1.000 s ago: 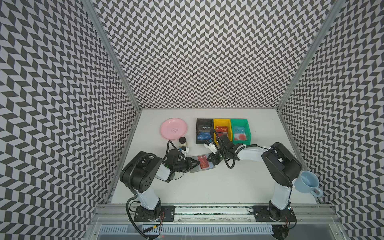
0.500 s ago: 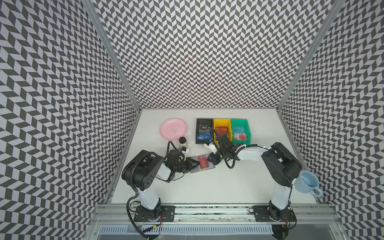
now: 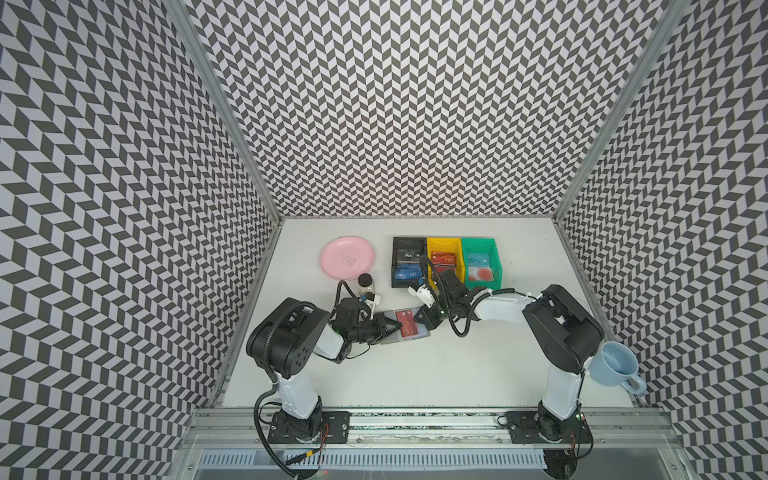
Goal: Take the credit cards out of the card holder
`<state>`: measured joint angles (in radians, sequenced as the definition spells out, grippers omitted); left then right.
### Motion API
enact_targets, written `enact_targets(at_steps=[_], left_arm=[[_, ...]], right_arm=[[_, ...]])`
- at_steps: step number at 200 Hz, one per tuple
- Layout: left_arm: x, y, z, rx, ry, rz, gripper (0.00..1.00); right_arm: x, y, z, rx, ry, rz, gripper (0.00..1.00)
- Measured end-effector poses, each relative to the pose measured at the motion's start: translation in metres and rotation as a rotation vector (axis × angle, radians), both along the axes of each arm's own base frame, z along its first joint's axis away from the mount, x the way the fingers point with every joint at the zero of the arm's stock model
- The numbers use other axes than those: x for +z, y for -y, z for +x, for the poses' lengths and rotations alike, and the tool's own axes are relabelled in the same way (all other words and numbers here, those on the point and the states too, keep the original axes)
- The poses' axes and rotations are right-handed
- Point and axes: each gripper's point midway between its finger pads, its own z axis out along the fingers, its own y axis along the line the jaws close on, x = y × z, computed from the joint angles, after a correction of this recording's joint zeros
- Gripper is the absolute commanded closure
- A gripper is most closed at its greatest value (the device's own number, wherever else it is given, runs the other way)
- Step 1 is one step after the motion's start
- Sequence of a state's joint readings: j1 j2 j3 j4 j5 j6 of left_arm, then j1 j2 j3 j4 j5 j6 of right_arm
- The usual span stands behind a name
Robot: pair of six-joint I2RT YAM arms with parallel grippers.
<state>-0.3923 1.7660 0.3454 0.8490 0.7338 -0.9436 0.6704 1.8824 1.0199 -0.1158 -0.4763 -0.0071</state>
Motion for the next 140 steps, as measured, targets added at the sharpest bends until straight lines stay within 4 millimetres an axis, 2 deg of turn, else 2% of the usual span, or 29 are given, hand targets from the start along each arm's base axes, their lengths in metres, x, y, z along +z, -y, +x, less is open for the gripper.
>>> enact_targets(at_steps=[66,87,126,140], left_arm=[[0.0000,0.0000,-0.0005,-0.003,0.003,0.001,1.00],[0.0000,-0.0001,-0.0006,-0.003,0.004,0.001,0.94],[-0.0011,-0.0008,-0.0013,0.000,0.006,0.005,0.93],[-0.0018,-0.0013,-0.0015,0.001,0.006,0.008,0.89]], right_arm=[[-0.0006,0.0003,0.0003,-0.001,-0.001,0.000,0.99],[-0.0004,0.0003,0.0004,-0.001,-0.002,0.002,0.99],[-0.0006,0.0003,0.0011,-0.001,-0.002,0.004,0.99],[-0.0008,0.0002,0.0009,0.000,-0.003,0.005,0.99]])
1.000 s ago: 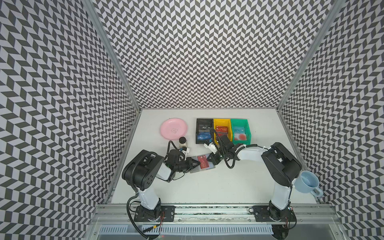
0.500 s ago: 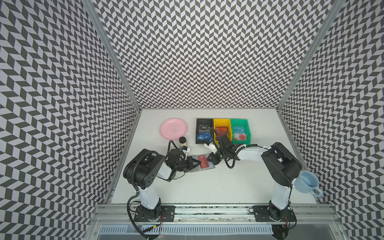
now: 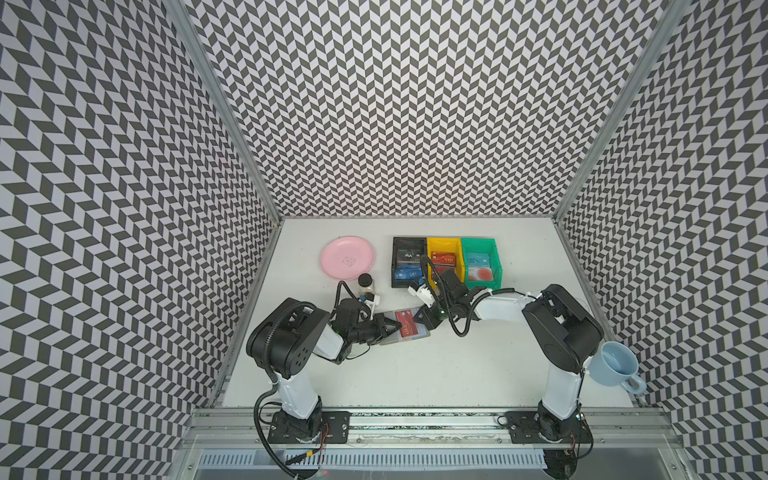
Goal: Take the credit cards out of the card holder
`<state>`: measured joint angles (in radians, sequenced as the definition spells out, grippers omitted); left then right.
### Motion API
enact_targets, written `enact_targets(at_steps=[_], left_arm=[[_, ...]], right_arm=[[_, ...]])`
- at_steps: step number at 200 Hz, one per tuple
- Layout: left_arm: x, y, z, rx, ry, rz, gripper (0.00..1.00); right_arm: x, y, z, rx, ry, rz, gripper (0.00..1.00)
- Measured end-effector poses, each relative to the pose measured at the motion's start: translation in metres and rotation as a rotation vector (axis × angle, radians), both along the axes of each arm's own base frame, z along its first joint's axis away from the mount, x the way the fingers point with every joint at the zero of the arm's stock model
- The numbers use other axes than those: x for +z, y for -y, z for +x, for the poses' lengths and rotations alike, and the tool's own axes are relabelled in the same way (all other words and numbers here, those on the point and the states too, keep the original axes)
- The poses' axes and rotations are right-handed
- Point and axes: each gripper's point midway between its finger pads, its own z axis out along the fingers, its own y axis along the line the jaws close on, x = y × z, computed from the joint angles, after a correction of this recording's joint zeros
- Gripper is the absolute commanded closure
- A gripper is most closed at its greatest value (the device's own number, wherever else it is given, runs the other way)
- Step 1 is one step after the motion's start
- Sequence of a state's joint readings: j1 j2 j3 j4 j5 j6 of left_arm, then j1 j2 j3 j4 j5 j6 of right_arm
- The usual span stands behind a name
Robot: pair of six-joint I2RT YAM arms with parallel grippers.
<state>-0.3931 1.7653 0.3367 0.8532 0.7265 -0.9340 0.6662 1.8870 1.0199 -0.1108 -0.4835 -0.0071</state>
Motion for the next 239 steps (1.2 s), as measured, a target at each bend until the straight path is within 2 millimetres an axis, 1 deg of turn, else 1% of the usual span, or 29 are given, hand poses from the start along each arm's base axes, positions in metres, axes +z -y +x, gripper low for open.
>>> enact_targets(at_steps=[12,38,106,165,239], left_arm=[[-0.0016,-0.0011,-0.0010,0.002,-0.003,0.004,0.87],[-0.0022,-0.0017,-0.0024,0.002,-0.003,0.007,0.86],[-0.0027,-0.0032,-0.0045,-0.001,0.002,0.016,0.86],[-0.0027,-0.0090,-0.0079,0.010,-0.003,0.025,0.85],[-0.0039,-0.0087,-0.0050,0.012,-0.007,0.028,0.86]], right_arm=[[-0.0001,-0.0004,0.0003,0.000,0.001,0.001,0.98],[-0.0005,-0.0006,0.0006,0.001,-0.001,0.005,0.98],[-0.0007,-0.0008,0.0005,0.003,-0.003,0.008,0.98],[-0.0006,-0.0009,0.0005,0.003,-0.004,0.009,0.97],[-0.0005,-0.0009,0.0005,0.003,-0.004,0.009,0.97]])
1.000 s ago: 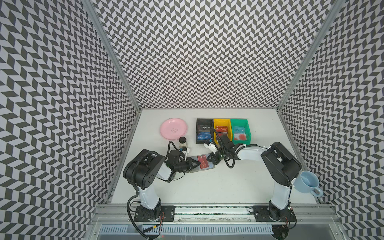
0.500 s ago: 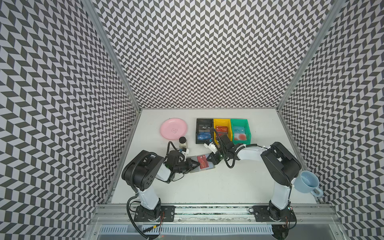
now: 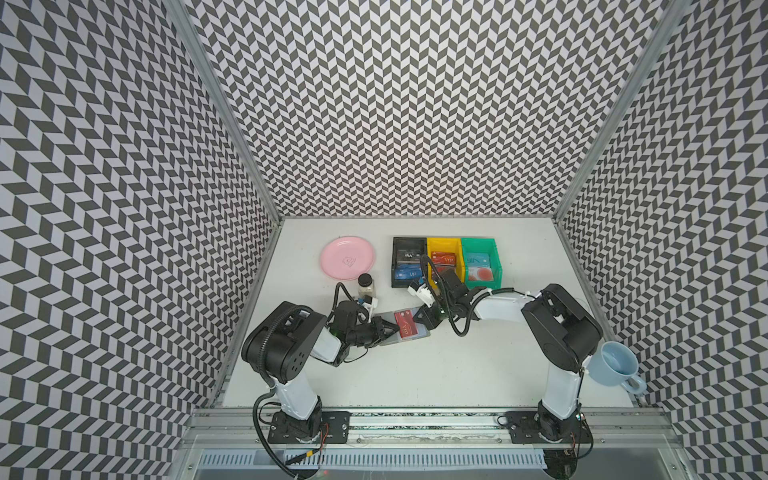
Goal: Take the credit cards out of the card holder
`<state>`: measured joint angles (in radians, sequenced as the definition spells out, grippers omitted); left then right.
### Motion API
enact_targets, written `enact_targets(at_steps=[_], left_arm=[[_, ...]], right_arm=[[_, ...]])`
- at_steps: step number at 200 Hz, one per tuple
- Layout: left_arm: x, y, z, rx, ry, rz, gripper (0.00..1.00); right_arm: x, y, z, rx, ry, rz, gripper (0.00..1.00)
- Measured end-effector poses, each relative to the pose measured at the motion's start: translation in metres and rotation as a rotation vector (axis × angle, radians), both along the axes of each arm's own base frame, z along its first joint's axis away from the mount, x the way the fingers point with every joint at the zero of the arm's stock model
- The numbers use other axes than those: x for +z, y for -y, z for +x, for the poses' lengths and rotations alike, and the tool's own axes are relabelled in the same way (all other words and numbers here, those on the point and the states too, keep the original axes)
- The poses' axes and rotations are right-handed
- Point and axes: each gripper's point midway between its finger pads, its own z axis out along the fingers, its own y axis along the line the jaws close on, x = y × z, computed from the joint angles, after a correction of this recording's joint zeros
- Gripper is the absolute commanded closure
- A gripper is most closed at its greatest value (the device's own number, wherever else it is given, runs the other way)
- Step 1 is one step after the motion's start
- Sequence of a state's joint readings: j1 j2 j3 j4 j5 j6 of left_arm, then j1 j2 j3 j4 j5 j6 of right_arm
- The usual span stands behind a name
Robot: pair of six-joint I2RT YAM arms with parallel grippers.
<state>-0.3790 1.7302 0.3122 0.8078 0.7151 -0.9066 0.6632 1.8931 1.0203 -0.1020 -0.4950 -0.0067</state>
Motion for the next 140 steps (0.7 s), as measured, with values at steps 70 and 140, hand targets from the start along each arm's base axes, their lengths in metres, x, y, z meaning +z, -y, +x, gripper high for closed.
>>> enact_targets(at_steps=[70,140], left_arm=[[-0.0003,0.0017,0.0036,-0.001,0.006,-0.003,0.87],[0.0048,0.0049,0.0070,-0.010,0.017,-0.026,1.00]], right_arm=[[-0.0003,0.0000,0.0000,0.001,-0.001,0.001,0.97],[-0.0004,0.0004,0.0004,0.001,-0.007,0.007,0.97]])
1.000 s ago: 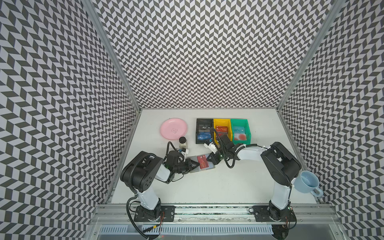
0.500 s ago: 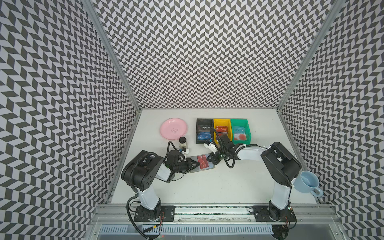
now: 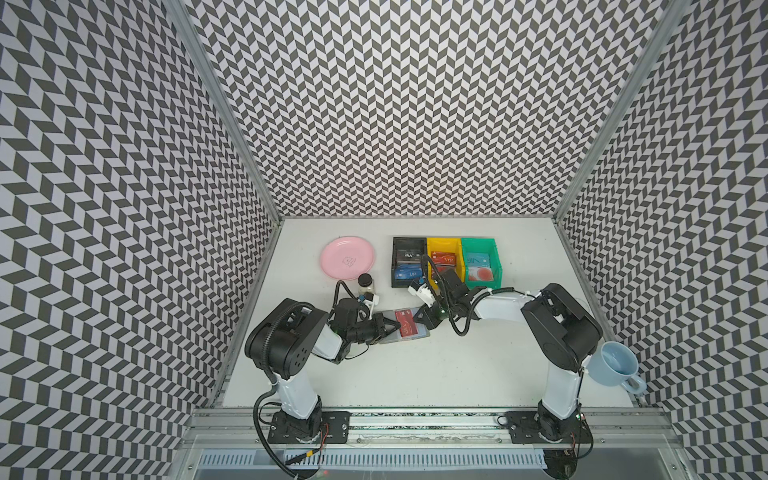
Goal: Take the credit cards out of the card holder
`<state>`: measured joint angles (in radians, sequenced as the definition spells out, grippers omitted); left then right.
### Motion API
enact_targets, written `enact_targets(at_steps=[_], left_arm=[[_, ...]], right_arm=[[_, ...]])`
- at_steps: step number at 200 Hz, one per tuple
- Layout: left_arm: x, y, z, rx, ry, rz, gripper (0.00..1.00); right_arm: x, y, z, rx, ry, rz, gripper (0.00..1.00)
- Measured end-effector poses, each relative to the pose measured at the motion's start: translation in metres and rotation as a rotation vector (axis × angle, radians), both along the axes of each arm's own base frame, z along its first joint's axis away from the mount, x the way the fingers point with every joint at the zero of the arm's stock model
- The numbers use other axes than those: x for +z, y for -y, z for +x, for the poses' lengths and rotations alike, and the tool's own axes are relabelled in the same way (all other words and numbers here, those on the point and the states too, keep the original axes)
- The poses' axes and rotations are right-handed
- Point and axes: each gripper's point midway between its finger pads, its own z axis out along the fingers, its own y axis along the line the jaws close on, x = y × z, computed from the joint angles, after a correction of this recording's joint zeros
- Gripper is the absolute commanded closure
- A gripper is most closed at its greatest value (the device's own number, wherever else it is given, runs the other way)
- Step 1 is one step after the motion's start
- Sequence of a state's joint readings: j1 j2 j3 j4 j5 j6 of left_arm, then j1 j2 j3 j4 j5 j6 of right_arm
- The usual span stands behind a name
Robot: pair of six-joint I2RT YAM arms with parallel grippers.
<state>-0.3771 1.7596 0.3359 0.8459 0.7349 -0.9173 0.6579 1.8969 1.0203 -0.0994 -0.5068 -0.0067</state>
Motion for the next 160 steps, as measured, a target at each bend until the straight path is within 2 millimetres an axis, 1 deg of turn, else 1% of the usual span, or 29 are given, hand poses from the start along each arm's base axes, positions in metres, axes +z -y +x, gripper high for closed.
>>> enact_targets(at_steps=[67,160], left_arm=[[0.000,-0.001,0.000,0.003,0.016,0.003,1.00],[0.001,-0.015,-0.001,0.026,0.047,0.005,1.00]], right_arm=[[0.000,0.000,0.000,0.001,-0.003,0.002,0.96],[-0.001,-0.001,0.000,0.008,-0.015,0.022,0.96]])
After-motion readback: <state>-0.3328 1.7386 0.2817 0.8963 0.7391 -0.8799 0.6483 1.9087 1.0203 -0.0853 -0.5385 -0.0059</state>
